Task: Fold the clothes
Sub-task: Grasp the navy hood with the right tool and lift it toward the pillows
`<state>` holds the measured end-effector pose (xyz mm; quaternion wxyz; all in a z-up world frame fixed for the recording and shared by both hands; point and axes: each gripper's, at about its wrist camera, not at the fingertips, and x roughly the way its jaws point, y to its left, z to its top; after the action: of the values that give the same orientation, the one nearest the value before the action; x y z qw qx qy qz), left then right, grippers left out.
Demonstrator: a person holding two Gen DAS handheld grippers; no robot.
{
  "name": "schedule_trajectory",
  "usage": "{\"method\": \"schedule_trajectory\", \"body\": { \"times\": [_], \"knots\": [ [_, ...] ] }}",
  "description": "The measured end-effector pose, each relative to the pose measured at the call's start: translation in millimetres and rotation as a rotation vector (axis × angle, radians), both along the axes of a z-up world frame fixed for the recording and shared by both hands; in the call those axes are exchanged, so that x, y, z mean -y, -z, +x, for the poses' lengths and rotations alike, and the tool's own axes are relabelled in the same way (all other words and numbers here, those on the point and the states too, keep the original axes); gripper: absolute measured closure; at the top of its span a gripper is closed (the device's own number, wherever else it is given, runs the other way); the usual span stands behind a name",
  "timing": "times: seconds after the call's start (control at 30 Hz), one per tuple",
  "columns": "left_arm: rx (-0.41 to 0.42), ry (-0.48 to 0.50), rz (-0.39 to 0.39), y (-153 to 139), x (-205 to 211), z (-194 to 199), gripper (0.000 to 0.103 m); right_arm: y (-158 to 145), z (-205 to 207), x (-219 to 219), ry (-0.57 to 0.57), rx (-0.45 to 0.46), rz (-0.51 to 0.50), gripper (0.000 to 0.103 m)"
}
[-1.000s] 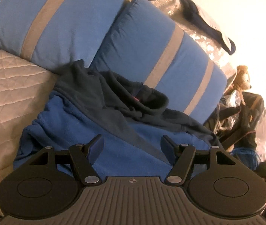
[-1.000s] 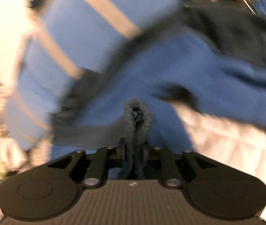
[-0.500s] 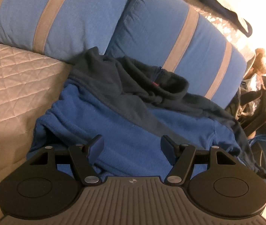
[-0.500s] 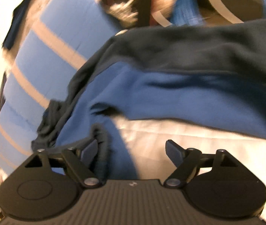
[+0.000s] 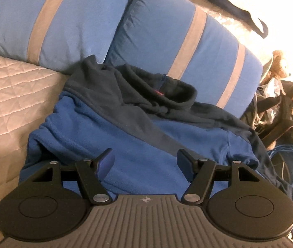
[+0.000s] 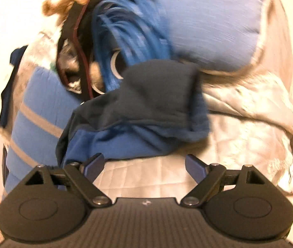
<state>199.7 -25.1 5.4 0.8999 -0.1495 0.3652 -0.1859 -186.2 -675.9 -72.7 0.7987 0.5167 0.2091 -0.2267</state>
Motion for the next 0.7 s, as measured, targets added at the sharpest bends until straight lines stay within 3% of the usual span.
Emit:
{"method": "schedule_trajectory", "body": {
  "times": [0.2, 0.37, 0.43, 0.47, 0.5, 0.53, 0.6, 0.7],
  "knots": [
    [-0.011, -0.005, 0.013, 4, 1, -2, 0.04, 32, -5, 11, 0.071, -0.006, -0.069, 0.012],
    [-0.022, -0.011, 0.028, 7, 1, 0, 0.04, 27, -8, 9, 0.104, -0.024, -0.285, 0.018],
    [-0.017, 0.0, 0.035, 9, 3, 0, 0.04, 20, -5, 5, 0.053, -0.023, -0.394, 0.032],
    [-0.013, 0.007, 0.039, 9, 5, 0, 0.04, 15, 3, 3, 0.002, -0.047, -0.456, 0.045],
    [-0.006, 0.018, 0.045, 10, 6, 0, 0.039, 11, 11, 2, -0.059, -0.078, -0.52, 0.067],
    [0.005, 0.037, 0.053, 10, 9, -1, 0.04, 7, 18, 3, -0.103, -0.103, -0.529, 0.08],
    [0.033, 0.082, 0.072, 10, 15, -5, 0.04, -4, 28, 10, -0.162, -0.126, -0.483, 0.091],
    [0.093, 0.181, 0.094, 7, 28, -17, 0.04, -27, 31, 24, -0.183, -0.088, -0.311, 0.092]
  ]
}}
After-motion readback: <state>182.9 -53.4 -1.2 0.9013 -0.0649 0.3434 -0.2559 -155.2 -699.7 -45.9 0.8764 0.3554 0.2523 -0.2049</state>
